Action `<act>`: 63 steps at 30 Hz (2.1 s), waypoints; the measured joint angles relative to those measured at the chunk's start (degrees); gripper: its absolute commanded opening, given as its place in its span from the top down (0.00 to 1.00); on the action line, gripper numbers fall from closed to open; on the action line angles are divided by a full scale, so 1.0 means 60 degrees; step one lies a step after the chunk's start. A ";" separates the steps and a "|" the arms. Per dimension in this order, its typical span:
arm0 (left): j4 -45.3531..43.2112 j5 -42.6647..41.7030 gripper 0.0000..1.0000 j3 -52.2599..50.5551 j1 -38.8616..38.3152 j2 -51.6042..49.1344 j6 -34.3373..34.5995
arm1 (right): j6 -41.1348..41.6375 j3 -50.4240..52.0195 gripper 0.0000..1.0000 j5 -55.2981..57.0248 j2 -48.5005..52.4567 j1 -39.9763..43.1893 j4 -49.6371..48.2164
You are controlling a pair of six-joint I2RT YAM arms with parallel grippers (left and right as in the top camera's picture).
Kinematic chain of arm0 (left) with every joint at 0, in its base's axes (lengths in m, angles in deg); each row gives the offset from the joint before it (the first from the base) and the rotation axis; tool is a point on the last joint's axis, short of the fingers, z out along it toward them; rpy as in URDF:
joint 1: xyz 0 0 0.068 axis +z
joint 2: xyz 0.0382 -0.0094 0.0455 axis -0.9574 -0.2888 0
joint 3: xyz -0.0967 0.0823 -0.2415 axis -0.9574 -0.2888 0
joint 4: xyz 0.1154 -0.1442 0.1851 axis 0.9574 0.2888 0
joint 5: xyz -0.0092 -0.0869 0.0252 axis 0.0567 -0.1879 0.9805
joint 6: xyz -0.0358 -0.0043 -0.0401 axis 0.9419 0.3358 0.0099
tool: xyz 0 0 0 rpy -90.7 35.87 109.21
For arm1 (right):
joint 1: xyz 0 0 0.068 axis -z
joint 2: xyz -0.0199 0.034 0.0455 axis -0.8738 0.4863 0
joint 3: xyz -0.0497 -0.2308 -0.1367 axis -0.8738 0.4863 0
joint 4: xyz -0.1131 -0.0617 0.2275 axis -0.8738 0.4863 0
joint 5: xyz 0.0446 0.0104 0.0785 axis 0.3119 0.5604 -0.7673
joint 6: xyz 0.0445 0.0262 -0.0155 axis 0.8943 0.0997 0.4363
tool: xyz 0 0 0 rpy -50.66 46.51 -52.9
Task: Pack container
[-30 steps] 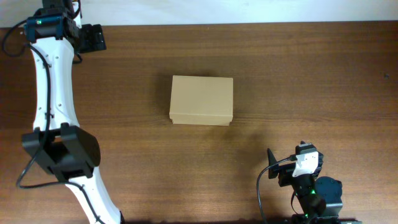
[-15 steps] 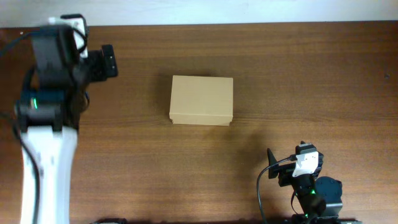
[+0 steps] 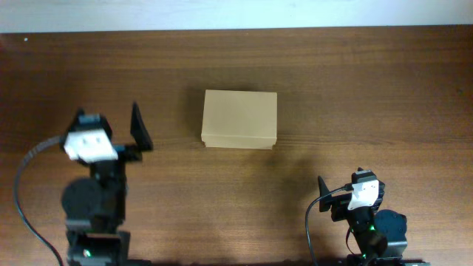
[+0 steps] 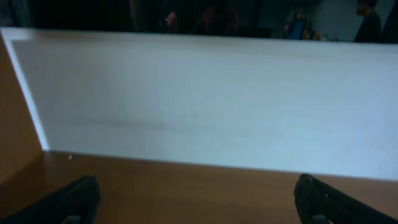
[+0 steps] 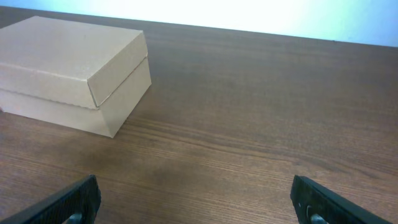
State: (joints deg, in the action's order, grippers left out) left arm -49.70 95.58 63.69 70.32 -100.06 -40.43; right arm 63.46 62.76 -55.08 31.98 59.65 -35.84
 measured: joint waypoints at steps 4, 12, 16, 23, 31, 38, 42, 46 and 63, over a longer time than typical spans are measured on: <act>-0.0076 0.0000 0.00 -0.1479 0.0000 0.1166 0.0000 | -0.0004 0.0000 0.01 0.0004 0.0000 0.0004 0.0004; -0.0087 0.0000 0.00 -0.3457 0.0000 0.3570 0.0000 | 0.0000 0.0000 0.01 0.0004 0.0000 0.0000 0.0004; -0.0076 0.0000 0.00 -0.4080 0.0000 0.4309 0.0000 | -0.0007 0.0000 0.01 0.0004 0.0000 0.0000 0.0004; -0.0036 -0.0004 0.00 -0.4790 0.0000 0.5187 0.0000 | -0.0004 0.0000 0.01 0.0000 0.0000 0.0000 0.0000; 0.1381 0.0000 0.00 -0.5009 0.0000 0.5497 -0.0004 | -0.0004 0.0000 0.01 0.0004 0.0000 0.0004 0.0000; 0.1443 -0.0004 0.00 -0.5042 0.0000 0.5508 0.0000 | 0.0004 0.0000 0.01 0.0000 0.0000 0.0000 0.0004; 0.1443 -0.0004 0.00 -0.5042 0.0000 0.5508 0.0000 | 0.0000 0.0000 0.01 0.0000 0.0000 0.0000 0.0004; 0.1443 -0.0004 0.00 -0.5042 0.0000 0.5508 0.0000 | -0.0011 0.0000 0.01 0.0000 0.0000 0.0004 0.0000; 0.1443 -0.0004 0.00 -0.5042 0.0000 0.5508 0.0000 | 0.0000 0.0000 0.01 0.0000 0.0000 0.0004 0.0004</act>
State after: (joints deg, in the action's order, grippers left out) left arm -41.05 95.56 33.44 70.32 -67.01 -40.43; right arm 63.46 62.76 -55.08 31.98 59.67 -35.82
